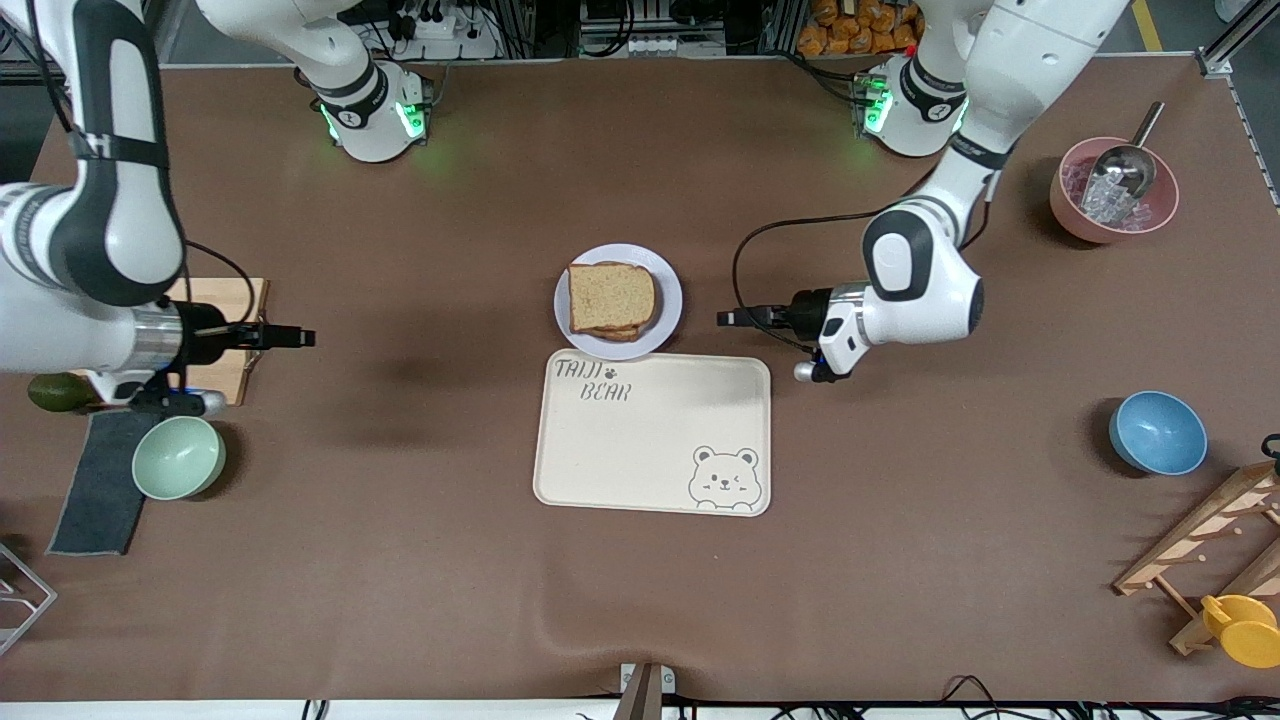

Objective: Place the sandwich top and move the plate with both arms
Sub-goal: 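Open the right gripper and withdraw it while the left gripper advances, then grasp the white plate rim with the left gripper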

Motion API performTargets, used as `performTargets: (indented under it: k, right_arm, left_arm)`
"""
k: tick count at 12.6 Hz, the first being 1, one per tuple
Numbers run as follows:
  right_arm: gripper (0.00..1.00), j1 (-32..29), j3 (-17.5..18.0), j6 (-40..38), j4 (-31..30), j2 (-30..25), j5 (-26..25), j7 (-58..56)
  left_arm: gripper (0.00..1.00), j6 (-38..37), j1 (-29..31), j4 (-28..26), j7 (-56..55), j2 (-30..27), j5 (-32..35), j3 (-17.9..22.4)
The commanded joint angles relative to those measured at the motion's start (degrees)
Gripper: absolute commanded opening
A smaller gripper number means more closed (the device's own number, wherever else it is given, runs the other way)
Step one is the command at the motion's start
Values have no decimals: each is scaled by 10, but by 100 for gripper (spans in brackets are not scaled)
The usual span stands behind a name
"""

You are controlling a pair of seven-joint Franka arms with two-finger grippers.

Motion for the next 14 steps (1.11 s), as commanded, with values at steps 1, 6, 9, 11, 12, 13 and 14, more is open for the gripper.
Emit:
performTargets:
  k: [1, 6, 9, 11, 12, 13, 14]
  right_arm:
    - [100, -41, 6, -24, 54, 3, -33, -52]
    - [100, -182, 123, -9, 89, 0, -124, -120]
    - [100, -251, 211, -15, 101, -40, -143, -109]
    - [100, -254, 250, -32, 98, -83, -147, 30]
    - [100, -254, 270, -35, 98, -101, -172, 73]
    - [100, -252, 284, -37, 97, -116, -192, 92]
    - [100, -250, 285, -38, 94, -129, -193, 100]
  left_arm:
    - [100, 10, -1, -39, 142, 17, -114, -2]
    - [100, 10, -16, -56, 266, 37, -209, -4]
    - [96, 7, -15, -55, 346, 52, -264, -25]
    - [86, -4, -14, -52, 396, 73, -276, -26]
    - [82, -18, -10, -52, 415, 81, -276, -26]
    - [77, -41, -7, -53, 433, 87, -276, -26]
    - [70, -59, -5, -54, 447, 88, -276, -26]
